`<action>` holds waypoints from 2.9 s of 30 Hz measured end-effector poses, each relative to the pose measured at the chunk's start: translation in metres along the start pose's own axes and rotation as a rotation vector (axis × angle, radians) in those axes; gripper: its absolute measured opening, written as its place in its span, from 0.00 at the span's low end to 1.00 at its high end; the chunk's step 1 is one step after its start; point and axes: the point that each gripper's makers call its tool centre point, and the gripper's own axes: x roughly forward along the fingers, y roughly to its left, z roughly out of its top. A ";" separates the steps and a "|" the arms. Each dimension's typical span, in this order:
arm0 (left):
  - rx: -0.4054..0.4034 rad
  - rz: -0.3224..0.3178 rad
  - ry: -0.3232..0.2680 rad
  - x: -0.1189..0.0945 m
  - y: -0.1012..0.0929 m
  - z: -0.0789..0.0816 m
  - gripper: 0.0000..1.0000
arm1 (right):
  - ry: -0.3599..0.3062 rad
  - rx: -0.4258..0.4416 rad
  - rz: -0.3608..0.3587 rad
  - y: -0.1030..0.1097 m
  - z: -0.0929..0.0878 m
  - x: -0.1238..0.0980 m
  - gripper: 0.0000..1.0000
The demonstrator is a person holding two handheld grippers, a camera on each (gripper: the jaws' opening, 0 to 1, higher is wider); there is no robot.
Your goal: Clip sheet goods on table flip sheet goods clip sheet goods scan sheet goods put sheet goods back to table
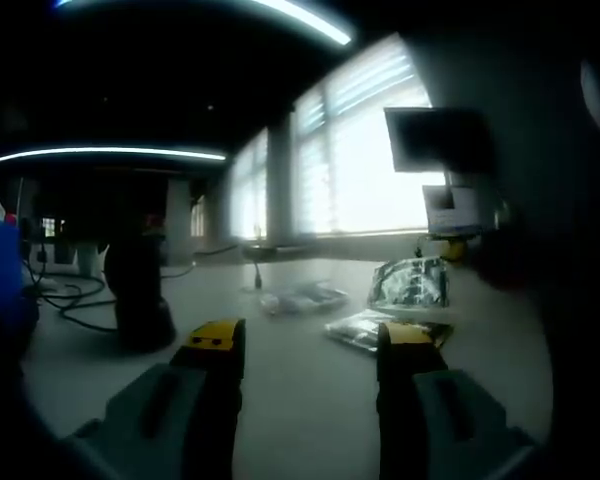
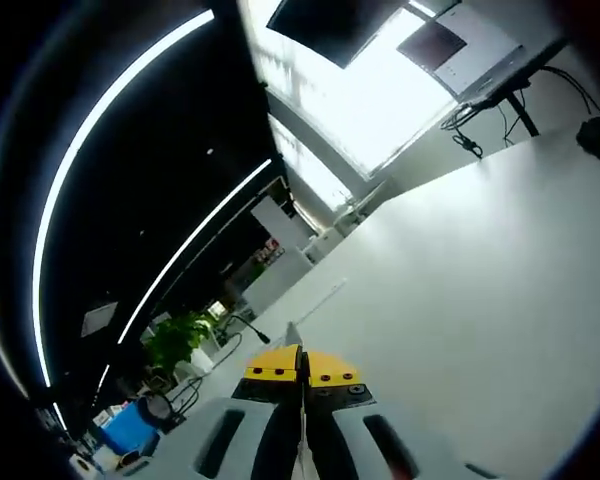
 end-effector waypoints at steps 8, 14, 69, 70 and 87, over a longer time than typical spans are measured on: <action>0.001 -0.002 -0.002 0.000 0.000 0.000 0.46 | -0.030 0.154 -0.037 -0.020 -0.009 -0.014 0.00; 0.004 -0.002 0.000 0.000 -0.001 0.000 0.46 | -0.046 0.193 -0.072 -0.036 -0.012 -0.013 0.00; 0.002 -0.001 -0.003 0.000 0.000 0.000 0.46 | 0.591 -1.058 0.578 0.046 -0.066 0.029 0.53; 0.002 -0.001 -0.003 0.000 0.000 0.000 0.46 | 0.613 -1.062 0.579 0.043 -0.067 0.030 0.53; 0.002 -0.001 -0.001 0.000 0.000 0.000 0.46 | 0.760 -1.017 0.524 0.000 -0.086 0.038 0.53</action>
